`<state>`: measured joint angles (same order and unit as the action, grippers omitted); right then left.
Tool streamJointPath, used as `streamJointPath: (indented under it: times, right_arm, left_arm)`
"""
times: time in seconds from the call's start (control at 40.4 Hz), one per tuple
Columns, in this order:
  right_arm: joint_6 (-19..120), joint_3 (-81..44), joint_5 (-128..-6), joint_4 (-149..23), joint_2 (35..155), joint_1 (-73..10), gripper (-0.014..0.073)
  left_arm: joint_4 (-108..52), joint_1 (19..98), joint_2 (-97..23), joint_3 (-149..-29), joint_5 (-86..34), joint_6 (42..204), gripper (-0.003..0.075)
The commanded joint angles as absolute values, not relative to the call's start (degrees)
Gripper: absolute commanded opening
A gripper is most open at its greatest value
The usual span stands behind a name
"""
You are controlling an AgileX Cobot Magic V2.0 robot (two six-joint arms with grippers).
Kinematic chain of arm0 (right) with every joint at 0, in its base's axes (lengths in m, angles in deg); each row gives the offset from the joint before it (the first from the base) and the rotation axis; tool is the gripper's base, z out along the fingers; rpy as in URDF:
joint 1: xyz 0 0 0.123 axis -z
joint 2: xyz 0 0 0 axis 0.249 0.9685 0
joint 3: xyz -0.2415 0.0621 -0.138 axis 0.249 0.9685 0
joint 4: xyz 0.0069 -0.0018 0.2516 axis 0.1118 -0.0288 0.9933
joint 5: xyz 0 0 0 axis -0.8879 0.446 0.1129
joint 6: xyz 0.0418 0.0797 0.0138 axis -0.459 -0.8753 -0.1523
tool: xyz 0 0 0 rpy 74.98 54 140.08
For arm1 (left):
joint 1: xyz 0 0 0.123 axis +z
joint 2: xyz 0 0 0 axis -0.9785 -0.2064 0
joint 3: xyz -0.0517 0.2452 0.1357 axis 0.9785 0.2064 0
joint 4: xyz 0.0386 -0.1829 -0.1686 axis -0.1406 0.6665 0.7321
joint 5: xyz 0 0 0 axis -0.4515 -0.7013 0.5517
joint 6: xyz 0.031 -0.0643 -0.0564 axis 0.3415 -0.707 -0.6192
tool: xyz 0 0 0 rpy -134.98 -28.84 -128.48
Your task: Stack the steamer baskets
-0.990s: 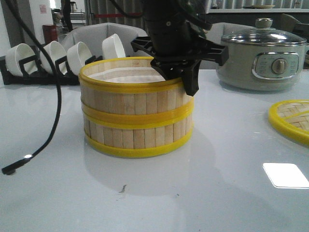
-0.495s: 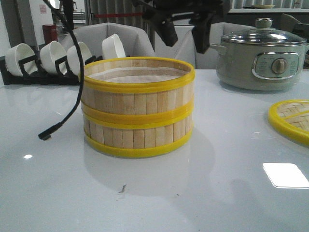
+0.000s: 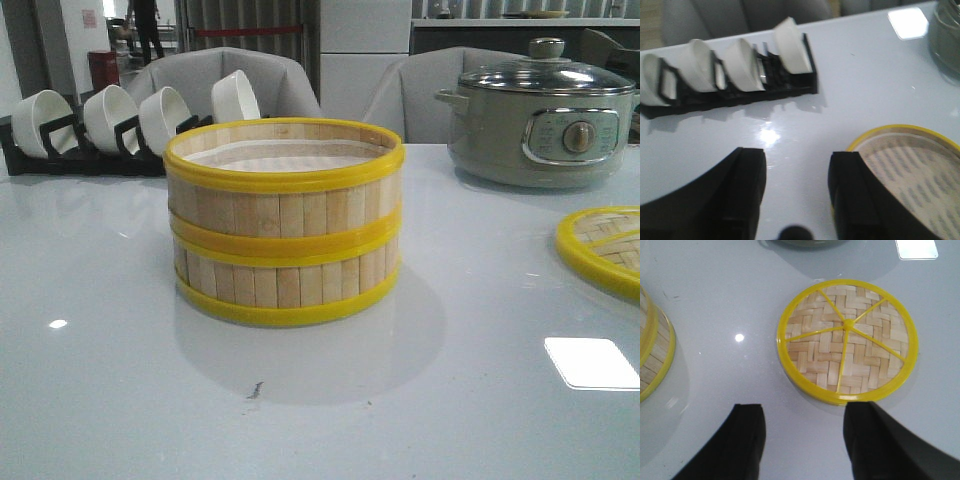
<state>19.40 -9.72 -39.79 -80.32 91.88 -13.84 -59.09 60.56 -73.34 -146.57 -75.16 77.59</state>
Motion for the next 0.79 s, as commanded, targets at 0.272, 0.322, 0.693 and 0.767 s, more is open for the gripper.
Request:
streamJointPath:
  times: [0.272, 0.322, 0.693, 0.767]
  right_arm:
    - [19.51, -11.77, -44.92, -79.38, 91.35, -13.86, 0.0465]
    - [19.51, -11.77, -45.05, -79.09, 91.35, -13.86, 0.0465]
    - [19.51, -11.77, -45.1, -78.85, 91.35, -13.86, 0.0465]
    - [19.51, -11.77, -45.1, -78.85, 91.35, -13.86, 0.0465]
  left_arm:
    - [-59.93, 71.98, -44.86, -122.49, -62.9, 74.75, 0.0369]
    - [-59.93, 71.98, -41.69, -118.67, -61.9, 74.21, 0.0369]
    - [-60.75, 71.98, -22.86, -91.51, -56.19, 72.65, 0.0368]
    - [-60.75, 71.74, -20.87, -87.08, -55.95, 72.47, 0.0345]
